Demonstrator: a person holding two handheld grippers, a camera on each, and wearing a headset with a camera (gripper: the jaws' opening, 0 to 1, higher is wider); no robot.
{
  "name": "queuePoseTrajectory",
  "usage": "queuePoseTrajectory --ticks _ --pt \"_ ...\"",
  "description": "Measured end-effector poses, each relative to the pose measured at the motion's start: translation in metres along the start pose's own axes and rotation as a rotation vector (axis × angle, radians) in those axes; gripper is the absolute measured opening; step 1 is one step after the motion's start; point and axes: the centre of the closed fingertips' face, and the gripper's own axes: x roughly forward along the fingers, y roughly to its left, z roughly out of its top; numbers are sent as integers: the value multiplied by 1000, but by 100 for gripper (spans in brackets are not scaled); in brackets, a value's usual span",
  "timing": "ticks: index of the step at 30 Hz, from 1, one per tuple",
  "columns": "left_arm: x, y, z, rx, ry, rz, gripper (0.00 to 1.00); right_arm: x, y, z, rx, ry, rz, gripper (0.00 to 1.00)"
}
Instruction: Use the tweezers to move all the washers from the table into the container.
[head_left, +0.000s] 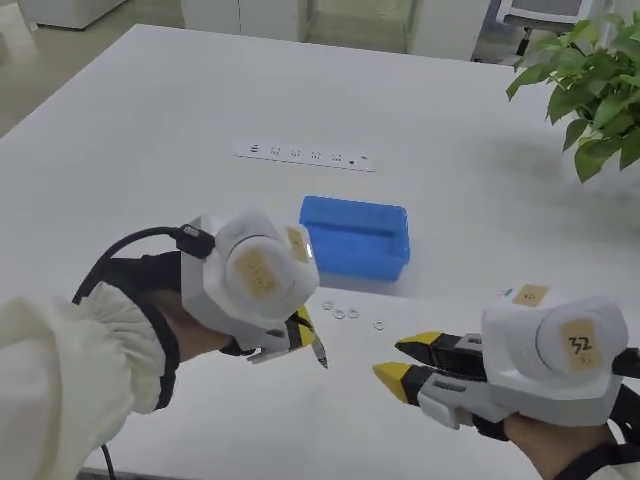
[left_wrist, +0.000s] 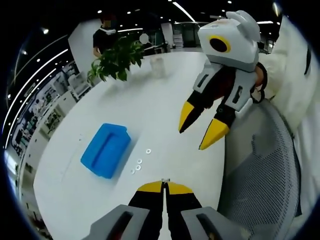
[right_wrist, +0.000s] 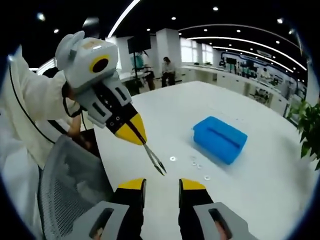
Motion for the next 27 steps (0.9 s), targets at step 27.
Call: queuePoseTrajectory --ticks 27 --pt "-48 1 38 151 -78 -33 0 41 9 49 -226 -6 132 19"
